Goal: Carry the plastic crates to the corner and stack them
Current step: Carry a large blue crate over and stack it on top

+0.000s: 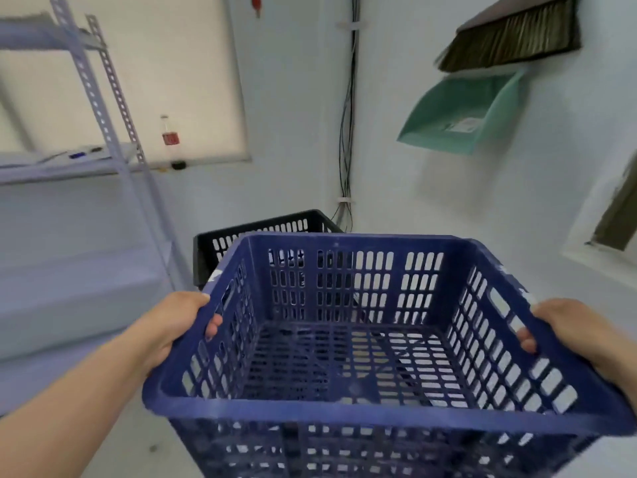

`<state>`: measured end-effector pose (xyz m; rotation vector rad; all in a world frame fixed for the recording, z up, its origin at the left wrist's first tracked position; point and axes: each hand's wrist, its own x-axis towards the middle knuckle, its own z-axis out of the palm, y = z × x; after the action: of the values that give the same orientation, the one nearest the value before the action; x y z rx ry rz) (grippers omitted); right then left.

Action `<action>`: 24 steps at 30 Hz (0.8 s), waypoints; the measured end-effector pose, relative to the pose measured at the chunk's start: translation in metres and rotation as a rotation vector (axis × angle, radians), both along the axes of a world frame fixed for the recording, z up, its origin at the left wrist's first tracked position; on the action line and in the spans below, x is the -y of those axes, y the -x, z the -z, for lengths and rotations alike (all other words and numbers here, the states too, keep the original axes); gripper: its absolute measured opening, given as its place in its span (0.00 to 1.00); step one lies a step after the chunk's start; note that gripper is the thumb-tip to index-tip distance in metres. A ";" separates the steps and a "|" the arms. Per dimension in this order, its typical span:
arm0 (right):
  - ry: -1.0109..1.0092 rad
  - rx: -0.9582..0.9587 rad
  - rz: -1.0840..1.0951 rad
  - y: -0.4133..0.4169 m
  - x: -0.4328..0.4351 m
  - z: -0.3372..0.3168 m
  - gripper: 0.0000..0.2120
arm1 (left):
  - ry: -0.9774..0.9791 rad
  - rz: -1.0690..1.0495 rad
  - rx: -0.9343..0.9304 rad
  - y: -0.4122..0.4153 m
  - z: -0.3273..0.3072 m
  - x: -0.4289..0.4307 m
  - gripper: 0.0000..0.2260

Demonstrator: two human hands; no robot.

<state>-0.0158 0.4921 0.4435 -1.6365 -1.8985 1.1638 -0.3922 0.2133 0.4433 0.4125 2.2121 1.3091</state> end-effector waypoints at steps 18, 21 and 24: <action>-0.063 -0.179 -0.253 0.194 -0.077 -0.145 0.18 | -0.093 -0.092 -0.133 0.152 -0.148 0.001 0.14; -0.049 -0.183 -0.295 0.222 -0.101 -0.153 0.18 | -0.095 -0.124 -0.138 0.170 -0.156 -0.012 0.14; -0.063 -0.166 -0.350 0.252 -0.132 -0.161 0.19 | -0.081 -0.156 -0.138 0.191 -0.163 -0.034 0.14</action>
<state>-0.2674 0.6241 0.6043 -1.1635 -2.1420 1.3105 -0.5828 0.2474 0.6059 0.3770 2.3509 1.4961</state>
